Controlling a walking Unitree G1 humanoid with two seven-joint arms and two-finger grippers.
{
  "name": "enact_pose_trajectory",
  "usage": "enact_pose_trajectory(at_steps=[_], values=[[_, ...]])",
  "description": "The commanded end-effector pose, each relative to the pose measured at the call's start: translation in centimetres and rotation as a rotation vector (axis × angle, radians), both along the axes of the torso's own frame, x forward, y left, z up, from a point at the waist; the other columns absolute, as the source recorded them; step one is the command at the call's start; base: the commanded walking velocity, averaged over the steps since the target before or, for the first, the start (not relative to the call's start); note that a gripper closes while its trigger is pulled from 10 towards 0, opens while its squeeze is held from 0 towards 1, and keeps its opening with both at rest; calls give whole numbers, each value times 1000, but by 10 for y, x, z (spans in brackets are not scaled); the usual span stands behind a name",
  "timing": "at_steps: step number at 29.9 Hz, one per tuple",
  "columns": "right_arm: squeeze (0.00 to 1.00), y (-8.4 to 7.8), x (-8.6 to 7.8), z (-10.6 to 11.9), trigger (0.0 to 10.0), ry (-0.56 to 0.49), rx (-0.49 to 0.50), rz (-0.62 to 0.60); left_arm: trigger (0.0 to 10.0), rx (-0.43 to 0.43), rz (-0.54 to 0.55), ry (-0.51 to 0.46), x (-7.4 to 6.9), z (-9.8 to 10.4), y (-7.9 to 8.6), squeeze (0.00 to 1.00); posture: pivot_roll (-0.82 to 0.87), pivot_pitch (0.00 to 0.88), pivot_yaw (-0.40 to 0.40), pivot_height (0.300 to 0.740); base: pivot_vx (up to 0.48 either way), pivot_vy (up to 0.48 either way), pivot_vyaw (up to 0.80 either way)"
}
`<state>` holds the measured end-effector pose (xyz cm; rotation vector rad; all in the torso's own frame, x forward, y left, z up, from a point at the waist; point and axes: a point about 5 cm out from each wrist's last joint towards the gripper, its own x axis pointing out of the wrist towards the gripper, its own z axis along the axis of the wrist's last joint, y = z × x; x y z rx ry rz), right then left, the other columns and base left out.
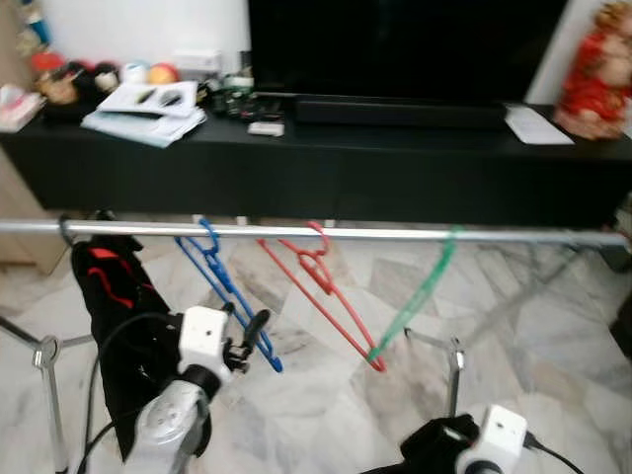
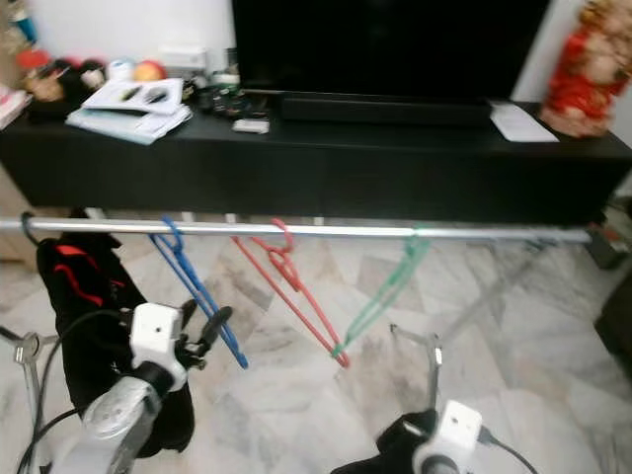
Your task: Hang hanger
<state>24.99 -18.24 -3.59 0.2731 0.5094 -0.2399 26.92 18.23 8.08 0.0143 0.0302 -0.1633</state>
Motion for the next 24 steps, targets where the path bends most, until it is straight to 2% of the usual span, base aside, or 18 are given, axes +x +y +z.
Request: enact_pose_trajectory(at_steps=[1, 13, 19, 20, 24], values=[[0, -14, -12, -6, 10000, 32, -20, -34, 10000, -22, -28, -34, 3, 7, -11, 0, -32, 116, -37, 740, 0, 0, 0], [0, -13, -14, -9, 10000, 48, -16, -34, 10000, -31, -37, -24, 1, 10, -8, 0, -26, 135, -32, 740, 0, 0, 0], [0, -12, -14, -9, 10000, 51, -14, -36, 10000, -109, 18, -41, 13, 28, -1, 0, -34, 148, -16, 740, 0, 0, 0], [0, -11, -14, -9, 10000, 51, -11, -42, 10000, -109, 27, -33, 20, 34, 0, 0, -35, 149, -9, 740, 0, 0, 0], [0, -12, -15, -10, 10000, 56, -10, -47, 10000, -98, 36, 4, 30, 37, 0, 0, -34, 151, 0, 740, 0, 0, 0]])
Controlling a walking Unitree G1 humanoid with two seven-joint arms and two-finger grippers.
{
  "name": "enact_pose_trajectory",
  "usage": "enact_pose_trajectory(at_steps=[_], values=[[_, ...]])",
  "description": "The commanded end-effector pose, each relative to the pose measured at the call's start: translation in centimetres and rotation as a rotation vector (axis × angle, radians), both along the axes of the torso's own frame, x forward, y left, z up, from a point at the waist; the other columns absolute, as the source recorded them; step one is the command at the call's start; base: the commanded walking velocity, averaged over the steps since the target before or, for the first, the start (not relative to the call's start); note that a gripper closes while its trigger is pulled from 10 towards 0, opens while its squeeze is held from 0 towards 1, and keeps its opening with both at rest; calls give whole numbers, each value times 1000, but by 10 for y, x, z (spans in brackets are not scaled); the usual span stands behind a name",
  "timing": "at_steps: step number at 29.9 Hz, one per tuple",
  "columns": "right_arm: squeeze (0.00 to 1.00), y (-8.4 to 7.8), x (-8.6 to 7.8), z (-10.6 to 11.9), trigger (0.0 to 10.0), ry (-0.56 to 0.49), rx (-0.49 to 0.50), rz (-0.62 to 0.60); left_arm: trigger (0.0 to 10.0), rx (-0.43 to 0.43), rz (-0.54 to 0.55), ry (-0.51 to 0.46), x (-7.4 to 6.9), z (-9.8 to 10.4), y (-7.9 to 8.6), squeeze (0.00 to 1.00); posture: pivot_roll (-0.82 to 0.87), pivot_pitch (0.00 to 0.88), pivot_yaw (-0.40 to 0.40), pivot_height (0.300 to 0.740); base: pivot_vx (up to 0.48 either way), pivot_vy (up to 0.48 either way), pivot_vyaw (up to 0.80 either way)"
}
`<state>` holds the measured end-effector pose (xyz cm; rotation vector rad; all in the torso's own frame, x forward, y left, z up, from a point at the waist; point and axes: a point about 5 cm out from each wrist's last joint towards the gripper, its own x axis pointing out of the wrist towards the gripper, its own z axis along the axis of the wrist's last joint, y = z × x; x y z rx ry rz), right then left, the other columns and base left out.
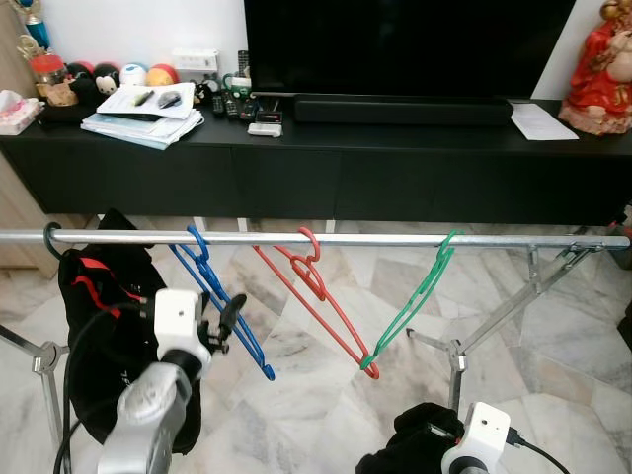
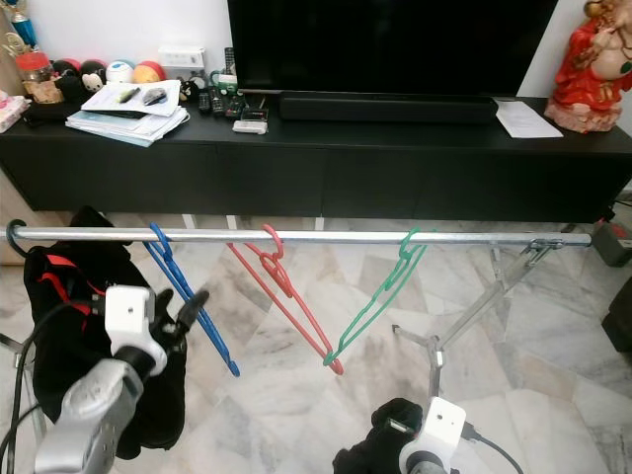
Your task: Hang hanger
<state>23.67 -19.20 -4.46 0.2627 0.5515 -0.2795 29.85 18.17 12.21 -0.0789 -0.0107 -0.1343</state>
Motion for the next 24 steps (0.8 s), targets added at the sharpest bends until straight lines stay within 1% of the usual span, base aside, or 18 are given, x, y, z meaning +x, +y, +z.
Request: enact_pose_trajectory(at_steps=[1, 3, 5, 7, 11, 12, 14, 15, 18, 19, 24], values=[[0, -3, -3, -2, 10000, 10, 3, -18, 10000, -8, 7, 50, 4, -3, 0, 0, -35, 151, 2, 740, 0, 0, 0], [0, -3, -3, -2, 10000, 12, 3, -19, 10000, -8, 15, 72, 7, -1, 0, 0, -37, 153, 4, 740, 0, 0, 0], [0, -4, -5, -3, 10000, 17, 6, -24, 10000, 13, 14, 105, 15, 1, -1, 0, -33, 155, 9, 740, 0, 0, 0], [0, -3, -5, -4, 10000, 20, 6, -22, 10000, 25, 13, 130, 19, 0, -2, 0, -33, 155, 11, 740, 0, 0, 0], [0, -1, -6, -4, 10000, 25, 11, -24, 10000, 68, 56, 202, 27, -4, 1, 0, -35, 154, 13, 740, 0, 0, 0], [0, 0, -6, -4, 10000, 25, 12, -23, 10000, 69, 97, 226, 32, -4, 3, 0, -33, 156, 15, 740, 0, 0, 0], [0, 0, -6, -5, 10000, 25, 13, -22, 10000, 67, 118, 238, 36, -3, 4, 0, -32, 155, 17, 740, 0, 0, 0], [0, 0, -6, -5, 10000, 25, 14, -22, 10000, 55, 153, 237, 43, 1, 3, 0, -33, 155, 17, 740, 0, 0, 0], [0, 1, -6, -5, 10000, 26, 14, -21, 10000, 58, 173, 240, 47, 3, 3, 0, -36, 155, 19, 740, 0, 0, 0], [0, 1, -6, -5, 10000, 26, 16, -23, 10000, 54, 215, 248, 52, 5, 4, 0, -40, 156, 21, 740, 0, 0, 0], [0, 2, -6, -5, 10000, 25, 16, -22, 10000, 47, 235, 254, 53, 8, 4, 0, -40, 157, 24, 740, 0, 0, 0]])
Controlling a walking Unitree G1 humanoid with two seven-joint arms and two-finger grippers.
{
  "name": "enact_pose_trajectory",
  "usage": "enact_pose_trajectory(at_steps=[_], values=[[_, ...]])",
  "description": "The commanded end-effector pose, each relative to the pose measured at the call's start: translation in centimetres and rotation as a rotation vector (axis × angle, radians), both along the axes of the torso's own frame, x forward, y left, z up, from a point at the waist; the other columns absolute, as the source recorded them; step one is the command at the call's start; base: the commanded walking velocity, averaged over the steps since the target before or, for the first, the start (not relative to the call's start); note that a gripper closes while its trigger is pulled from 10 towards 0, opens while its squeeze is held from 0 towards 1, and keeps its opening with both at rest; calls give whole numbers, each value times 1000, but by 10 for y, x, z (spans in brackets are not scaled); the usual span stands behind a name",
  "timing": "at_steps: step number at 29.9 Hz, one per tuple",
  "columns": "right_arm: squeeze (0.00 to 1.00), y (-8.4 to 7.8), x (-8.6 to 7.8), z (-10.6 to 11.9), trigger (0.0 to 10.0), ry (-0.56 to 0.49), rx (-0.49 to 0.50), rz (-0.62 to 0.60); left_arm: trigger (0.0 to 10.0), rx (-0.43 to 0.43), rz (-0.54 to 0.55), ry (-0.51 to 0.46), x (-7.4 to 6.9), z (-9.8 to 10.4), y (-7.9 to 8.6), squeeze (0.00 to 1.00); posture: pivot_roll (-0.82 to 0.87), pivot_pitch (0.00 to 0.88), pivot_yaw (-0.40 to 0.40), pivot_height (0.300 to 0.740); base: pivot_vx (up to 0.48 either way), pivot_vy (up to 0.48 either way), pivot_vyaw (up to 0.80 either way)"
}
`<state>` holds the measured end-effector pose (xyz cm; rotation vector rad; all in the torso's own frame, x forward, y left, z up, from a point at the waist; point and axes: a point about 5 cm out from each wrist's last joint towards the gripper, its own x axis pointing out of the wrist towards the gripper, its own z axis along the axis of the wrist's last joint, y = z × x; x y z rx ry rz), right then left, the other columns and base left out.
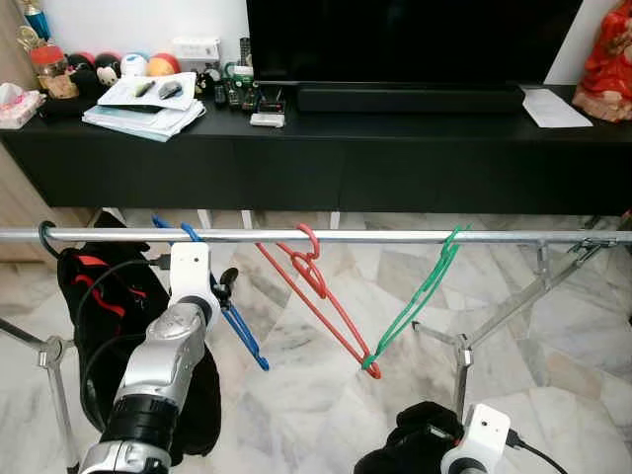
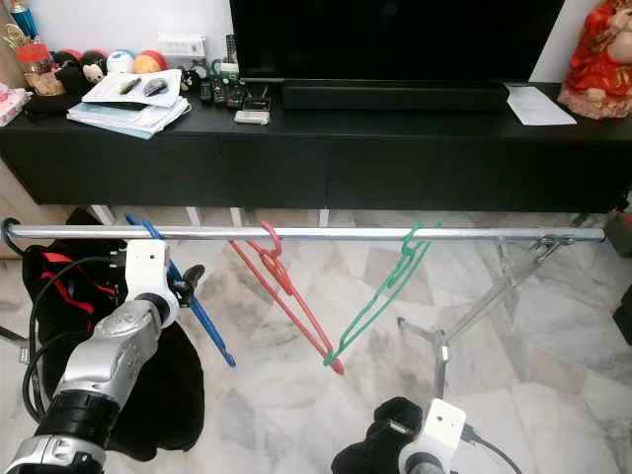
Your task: Hang hanger
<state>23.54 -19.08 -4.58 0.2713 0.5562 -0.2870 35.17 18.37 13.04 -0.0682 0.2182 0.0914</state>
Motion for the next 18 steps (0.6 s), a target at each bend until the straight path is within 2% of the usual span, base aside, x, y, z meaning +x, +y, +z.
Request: enact_pose_trajectory(at_steps=[1, 7, 17, 18], values=[[0, 0, -5, -4, 10000, 20, 9, -13, 10000, 22, 17, 20, 0, 0, 2, 0, -37, 157, 24, 740, 0, 0, 0], [0, 2, -6, -5, 10000, 26, 10, -9, 10000, 28, 76, 78, -4, -10, 10, 0, -32, 160, 26, 740, 0, 0, 0], [0, 2, -7, -6, 10000, 32, 17, -9, 10000, -41, 39, 44, -4, -12, 2, 0, -37, 156, 29, 740, 0, 0, 0], [0, 2, -7, -6, 10000, 34, 17, -9, 9255, -43, 39, 42, -4, -12, 2, 0, -37, 155, 29, 740, 0, 0, 0]])
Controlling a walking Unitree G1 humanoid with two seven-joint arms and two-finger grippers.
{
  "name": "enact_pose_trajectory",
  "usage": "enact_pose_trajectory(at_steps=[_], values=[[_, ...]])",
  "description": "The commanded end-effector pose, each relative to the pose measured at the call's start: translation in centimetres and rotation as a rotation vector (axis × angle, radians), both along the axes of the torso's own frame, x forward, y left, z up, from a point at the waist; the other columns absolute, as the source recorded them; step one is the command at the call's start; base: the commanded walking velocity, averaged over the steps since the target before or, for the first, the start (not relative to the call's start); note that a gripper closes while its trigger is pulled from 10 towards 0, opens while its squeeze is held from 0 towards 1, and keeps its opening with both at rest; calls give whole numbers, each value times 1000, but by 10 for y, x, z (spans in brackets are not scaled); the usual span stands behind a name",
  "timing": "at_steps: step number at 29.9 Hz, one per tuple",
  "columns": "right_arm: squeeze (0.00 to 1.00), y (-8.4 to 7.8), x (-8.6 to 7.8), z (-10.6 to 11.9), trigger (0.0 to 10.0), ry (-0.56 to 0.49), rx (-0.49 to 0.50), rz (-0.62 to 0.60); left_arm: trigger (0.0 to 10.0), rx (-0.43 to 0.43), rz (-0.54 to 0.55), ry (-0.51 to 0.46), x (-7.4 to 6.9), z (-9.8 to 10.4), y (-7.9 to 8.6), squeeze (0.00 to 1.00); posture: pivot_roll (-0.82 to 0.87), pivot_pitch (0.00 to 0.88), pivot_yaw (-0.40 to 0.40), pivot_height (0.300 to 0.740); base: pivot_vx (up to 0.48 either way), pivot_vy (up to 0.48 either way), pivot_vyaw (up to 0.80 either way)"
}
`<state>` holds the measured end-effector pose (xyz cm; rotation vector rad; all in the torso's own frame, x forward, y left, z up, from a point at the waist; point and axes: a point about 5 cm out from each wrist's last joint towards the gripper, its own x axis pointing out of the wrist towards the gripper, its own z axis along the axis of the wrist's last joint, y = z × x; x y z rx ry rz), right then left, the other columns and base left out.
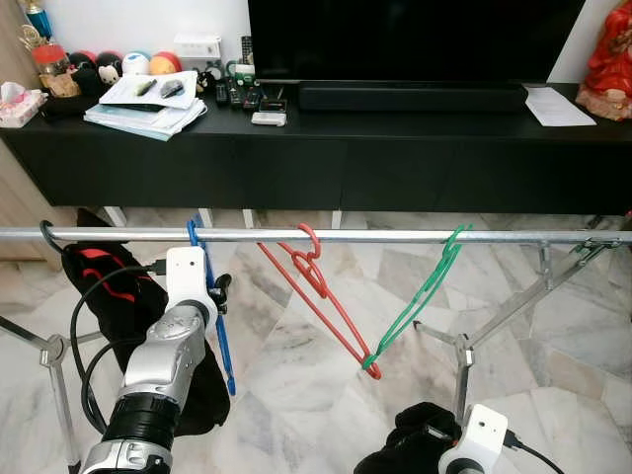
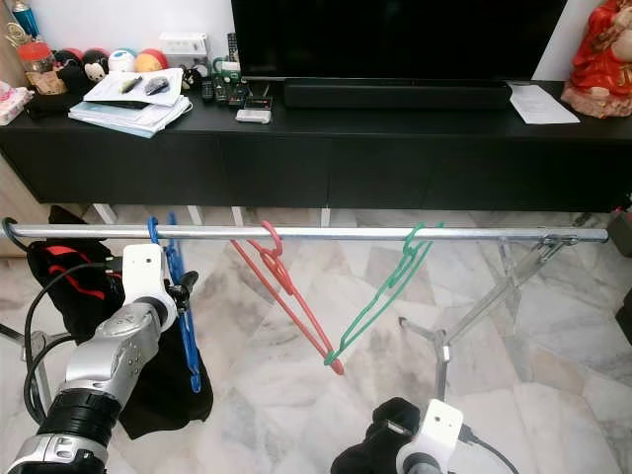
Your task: Hang hanger
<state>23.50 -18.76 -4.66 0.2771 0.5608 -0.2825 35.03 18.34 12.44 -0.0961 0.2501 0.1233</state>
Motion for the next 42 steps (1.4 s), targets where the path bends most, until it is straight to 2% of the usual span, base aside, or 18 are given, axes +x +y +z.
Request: enact_pose_trajectory(at_steps=[1, 2, 3, 18, 42], values=[[0, -1, -7, -5, 10000, 32, 9, -12, 5843, -20, 10, 8, -3, -6, 3, 0, -37, 155, 29, 740, 0, 0, 0], [0, -1, -7, -5, 10000, 32, 9, -12, 5843, -20, 10, 8, -3, -6, 3, 0, -37, 155, 29, 740, 0, 0, 0], [0, -1, -7, -6, 10000, 35, 10, -12, 0, -31, 14, 1, -3, -6, 4, 0, -38, 154, 29, 740, 0, 0, 0], [0, -1, -10, -7, 10000, 47, 14, -11, 0, -84, -10, -61, 3, -2, -2, 0, -43, 153, 28, 740, 0, 0, 0], [0, 0, -11, -9, 10000, 59, 19, -4, 0, -66, 10, -70, 0, -9, 3, 0, -37, 147, 23, 740, 0, 0, 0]])
